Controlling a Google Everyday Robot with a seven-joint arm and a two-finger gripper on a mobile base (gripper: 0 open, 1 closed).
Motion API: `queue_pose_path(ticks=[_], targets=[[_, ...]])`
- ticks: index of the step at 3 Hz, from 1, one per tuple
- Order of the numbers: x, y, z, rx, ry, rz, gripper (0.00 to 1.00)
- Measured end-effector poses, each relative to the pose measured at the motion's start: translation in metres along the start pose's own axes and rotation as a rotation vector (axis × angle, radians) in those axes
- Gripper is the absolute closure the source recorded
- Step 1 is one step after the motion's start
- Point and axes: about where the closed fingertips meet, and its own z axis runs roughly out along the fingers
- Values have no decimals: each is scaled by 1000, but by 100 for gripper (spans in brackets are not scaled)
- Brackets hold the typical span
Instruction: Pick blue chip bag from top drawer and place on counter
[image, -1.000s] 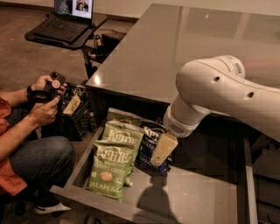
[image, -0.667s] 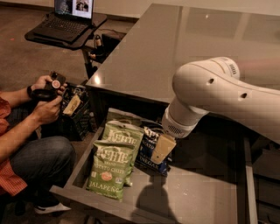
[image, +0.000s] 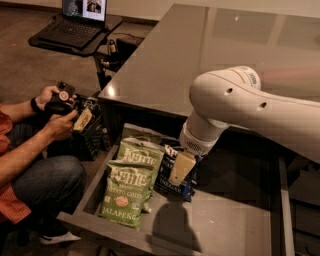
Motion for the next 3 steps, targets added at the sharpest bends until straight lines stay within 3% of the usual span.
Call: queue_pose_path(ticks=[3], targets=[[-14,-2,38,-71,44,-61,4]])
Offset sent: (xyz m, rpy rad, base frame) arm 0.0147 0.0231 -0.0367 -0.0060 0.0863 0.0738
